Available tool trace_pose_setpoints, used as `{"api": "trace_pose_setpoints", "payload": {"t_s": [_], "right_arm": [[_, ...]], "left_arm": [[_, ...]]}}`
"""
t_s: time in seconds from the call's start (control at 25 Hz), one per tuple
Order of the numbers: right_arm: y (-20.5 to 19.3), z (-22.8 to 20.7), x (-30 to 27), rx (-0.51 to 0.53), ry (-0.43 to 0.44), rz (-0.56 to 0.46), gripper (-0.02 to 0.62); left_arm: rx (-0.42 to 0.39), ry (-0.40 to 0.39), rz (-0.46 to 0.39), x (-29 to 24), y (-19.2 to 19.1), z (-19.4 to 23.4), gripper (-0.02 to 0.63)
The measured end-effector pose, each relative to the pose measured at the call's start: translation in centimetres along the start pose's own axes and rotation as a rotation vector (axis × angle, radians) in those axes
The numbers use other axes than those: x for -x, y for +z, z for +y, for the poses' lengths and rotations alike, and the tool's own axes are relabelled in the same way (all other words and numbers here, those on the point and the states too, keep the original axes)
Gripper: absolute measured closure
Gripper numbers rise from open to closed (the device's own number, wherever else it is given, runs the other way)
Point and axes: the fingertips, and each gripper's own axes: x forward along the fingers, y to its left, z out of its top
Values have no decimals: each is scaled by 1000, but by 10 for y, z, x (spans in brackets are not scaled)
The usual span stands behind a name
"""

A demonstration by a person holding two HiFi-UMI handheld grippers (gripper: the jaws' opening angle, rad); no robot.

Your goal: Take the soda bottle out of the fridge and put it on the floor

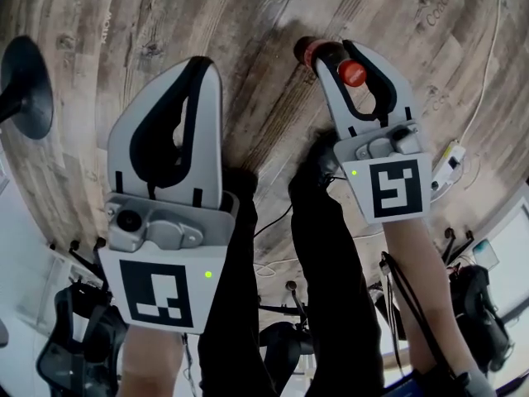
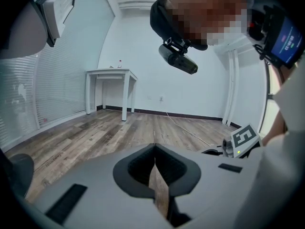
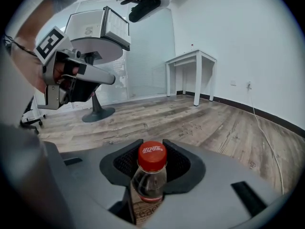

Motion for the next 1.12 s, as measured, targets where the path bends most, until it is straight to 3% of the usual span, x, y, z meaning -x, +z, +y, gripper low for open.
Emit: {"api": "trace_pose_setpoints", "payload": {"t_s": [0.4,1.12], "right_arm": [[-31,12,-11,10,11,50,454],[-20,35,-13,71,63,38,411]], "left_arm": [[5,3,22,6,-18,7,589],[21,0,2,12,-5,0,589]]}}
